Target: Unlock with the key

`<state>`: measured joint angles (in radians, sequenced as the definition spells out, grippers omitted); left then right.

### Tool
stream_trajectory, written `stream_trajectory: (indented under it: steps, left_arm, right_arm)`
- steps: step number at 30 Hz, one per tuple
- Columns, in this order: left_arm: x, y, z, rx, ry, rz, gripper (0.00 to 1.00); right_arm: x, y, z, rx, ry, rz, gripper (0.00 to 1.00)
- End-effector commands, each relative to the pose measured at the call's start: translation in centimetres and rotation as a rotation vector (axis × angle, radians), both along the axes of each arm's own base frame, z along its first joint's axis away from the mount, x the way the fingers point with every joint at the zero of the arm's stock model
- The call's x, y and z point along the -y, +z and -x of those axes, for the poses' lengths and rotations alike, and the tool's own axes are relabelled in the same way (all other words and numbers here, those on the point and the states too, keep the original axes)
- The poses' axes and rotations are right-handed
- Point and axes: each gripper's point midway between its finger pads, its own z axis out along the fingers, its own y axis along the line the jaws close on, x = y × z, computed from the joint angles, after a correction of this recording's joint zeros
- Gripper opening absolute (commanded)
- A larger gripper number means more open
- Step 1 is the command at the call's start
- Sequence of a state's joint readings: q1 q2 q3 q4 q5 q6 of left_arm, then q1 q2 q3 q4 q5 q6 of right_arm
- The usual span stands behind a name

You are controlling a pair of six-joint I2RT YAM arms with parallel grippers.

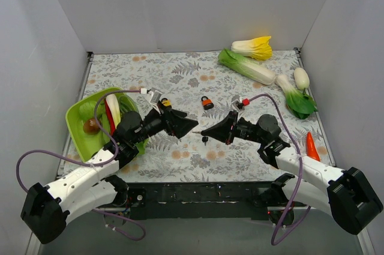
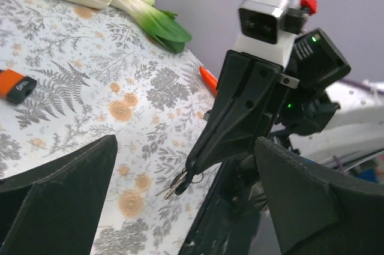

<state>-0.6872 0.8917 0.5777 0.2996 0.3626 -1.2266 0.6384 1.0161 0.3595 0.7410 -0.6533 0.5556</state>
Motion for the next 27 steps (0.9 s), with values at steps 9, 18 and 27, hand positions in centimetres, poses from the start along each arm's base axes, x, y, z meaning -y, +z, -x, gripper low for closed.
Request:
stream_trajectory:
  steps: [9,18,27]
  left_arm:
    - [-0.9,2.7,-0.3,-0.168,0.078,0.431,0.93]
    - [2.1,3.4,0.6,-0.170,0.004,0.457,0.76]
    - [2.9,3.8,0.4,-0.148,0.013,0.426,0.61]
  right_arm:
    - [0.7,8.4,-1.5,0.057,-0.140,-0.353,0.01]
    - [1.2,9.0,-2.5,0.026,-0.202,-0.408,0.01]
    - [0.9,8.6,-3.0,0.000,-0.217,-0.380,0.01]
